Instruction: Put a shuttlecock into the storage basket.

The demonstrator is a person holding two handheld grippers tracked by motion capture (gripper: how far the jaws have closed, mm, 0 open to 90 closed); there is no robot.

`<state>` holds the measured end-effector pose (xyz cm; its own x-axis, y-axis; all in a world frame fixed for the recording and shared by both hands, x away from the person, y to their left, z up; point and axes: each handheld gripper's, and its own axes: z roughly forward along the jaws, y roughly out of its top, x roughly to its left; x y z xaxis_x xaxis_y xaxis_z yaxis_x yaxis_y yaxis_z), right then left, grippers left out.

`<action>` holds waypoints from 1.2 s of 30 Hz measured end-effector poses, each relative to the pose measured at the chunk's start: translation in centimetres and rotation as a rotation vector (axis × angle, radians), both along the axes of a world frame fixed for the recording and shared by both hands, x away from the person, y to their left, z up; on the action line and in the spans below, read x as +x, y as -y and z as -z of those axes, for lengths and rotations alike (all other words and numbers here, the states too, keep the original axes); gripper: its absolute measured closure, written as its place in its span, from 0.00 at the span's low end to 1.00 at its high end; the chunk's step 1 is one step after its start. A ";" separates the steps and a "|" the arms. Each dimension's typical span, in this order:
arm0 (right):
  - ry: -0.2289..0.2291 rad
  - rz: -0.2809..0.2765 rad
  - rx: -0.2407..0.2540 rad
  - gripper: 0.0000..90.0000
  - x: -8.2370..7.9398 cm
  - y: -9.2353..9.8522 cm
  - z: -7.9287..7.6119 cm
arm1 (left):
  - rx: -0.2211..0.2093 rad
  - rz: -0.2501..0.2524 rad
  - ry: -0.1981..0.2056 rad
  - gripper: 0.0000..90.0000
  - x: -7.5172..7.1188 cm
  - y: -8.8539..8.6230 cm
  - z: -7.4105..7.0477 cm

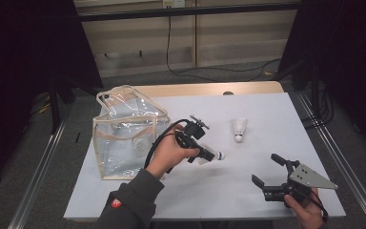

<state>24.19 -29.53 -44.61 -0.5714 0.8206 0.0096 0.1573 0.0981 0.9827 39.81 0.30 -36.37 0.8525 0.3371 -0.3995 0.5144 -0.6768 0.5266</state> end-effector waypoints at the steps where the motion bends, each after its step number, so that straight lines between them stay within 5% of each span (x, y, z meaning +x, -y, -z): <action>1: -0.001 -0.001 0.000 0.02 0.0 0.0 0.0 | 0.000 -0.002 -0.002 1.00 0.0 0.0 -0.1; 36: 0.008 -0.020 0.004 0.02 0.4 -0.6 -0.1 | -0.015 -0.048 -0.031 1.00 1.0 -2.7 -4.4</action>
